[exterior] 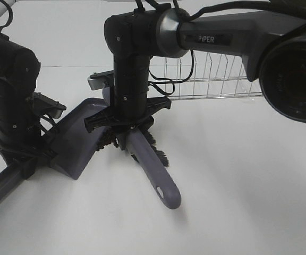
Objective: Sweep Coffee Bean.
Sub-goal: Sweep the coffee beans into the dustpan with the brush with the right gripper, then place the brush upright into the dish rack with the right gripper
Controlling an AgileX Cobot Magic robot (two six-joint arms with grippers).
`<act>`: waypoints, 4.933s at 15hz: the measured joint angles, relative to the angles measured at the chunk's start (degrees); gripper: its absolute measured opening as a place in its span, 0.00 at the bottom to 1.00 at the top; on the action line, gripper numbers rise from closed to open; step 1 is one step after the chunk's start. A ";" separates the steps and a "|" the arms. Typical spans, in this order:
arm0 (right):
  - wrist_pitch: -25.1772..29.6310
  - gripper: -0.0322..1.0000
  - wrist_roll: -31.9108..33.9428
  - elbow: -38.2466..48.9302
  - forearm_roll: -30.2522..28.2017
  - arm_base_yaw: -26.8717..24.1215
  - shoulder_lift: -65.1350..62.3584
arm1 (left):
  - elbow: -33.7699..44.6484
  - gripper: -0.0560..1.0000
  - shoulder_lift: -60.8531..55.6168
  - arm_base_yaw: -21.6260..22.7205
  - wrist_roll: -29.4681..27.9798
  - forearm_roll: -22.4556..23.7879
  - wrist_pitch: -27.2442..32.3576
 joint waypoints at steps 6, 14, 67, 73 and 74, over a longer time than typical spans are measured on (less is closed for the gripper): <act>-8.77 0.37 -9.63 0.00 11.52 -0.06 0.17 | -0.40 0.37 0.57 0.00 0.17 -0.97 1.15; -14.50 0.37 -16.39 0.00 13.64 -0.06 -0.80 | -0.40 0.37 0.57 0.00 -0.69 -3.32 1.38; 3.32 0.36 5.50 12.55 -8.42 -20.91 -11.86 | -8.19 0.37 2.69 1.55 -16.10 -16.10 -3.27; 2.92 0.37 3.09 9.85 -5.90 -22.86 -10.20 | -8.19 0.37 2.69 1.55 -16.10 -15.36 -3.27; 2.41 0.37 3.09 9.85 -5.04 -23.09 -10.20 | -8.19 0.37 2.69 1.55 -16.10 -15.36 -3.27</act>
